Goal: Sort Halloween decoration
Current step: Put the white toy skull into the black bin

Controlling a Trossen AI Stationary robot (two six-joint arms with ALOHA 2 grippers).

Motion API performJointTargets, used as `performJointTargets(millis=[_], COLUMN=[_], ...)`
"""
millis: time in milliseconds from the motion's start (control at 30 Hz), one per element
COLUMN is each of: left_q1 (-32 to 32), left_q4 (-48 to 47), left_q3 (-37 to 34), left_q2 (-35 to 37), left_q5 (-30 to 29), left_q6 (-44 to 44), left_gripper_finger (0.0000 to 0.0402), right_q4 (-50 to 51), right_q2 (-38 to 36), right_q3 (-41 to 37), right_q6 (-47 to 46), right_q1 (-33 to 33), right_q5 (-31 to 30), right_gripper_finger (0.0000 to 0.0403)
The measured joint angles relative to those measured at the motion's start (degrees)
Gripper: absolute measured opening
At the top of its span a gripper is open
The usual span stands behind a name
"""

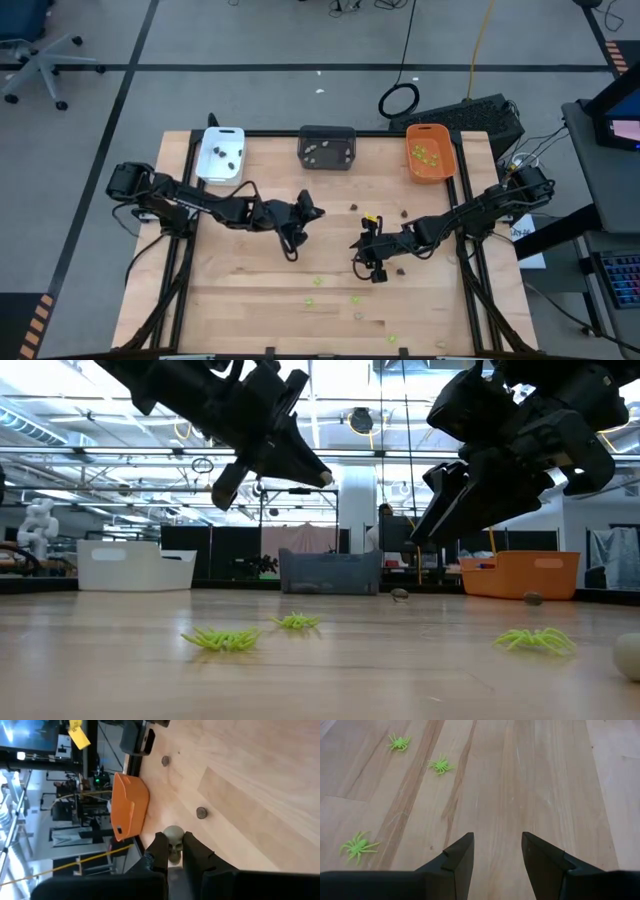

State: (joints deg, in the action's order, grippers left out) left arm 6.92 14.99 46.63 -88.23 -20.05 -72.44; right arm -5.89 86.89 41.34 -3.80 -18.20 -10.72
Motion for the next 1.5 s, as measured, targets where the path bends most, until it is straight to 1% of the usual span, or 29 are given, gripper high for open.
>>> performJointTargets(millis=[467,533,600,767,1033,1367,1500], left_q1=[0.35,0.35,0.25,-0.27,-0.14,-0.14,-0.14], left_q4=[1.59,1.75,2.82,5.80,7.22,7.04,6.72], left_q3=[0.07,0.07,0.06,0.07,0.07,0.07,0.07], left_q2=[0.00,0.00,0.00,0.00,0.00,0.00,0.00], left_q5=[-0.42,-0.42,-0.42,-0.45,-0.42,-0.36,1.11], left_q6=[0.09,1.79,6.53,22.87,42.16,75.18,82.79], left_gripper_finger=[0.0019,0.0019,0.0021,0.0026,0.0028,0.0029,0.0029], right_q4=[0.09,0.10,0.11,0.11,0.11,0.00,-0.13], right_q2=[0.00,0.00,0.00,0.00,0.00,0.00,0.00], right_q3=[0.00,0.00,0.00,0.00,0.00,0.00,0.00], right_q6=[0.01,0.02,0.01,0.02,-0.15,-1.78,-2.83], right_q1=[0.00,0.00,0.00,0.00,0.00,0.00,-0.02], right_q5=[-0.02,-0.02,-0.02,-0.02,-0.02,-1.68,-1.68], right_gripper_finger=[0.0153,0.0153,0.0153,0.0153,0.0153,0.0153,0.0153])
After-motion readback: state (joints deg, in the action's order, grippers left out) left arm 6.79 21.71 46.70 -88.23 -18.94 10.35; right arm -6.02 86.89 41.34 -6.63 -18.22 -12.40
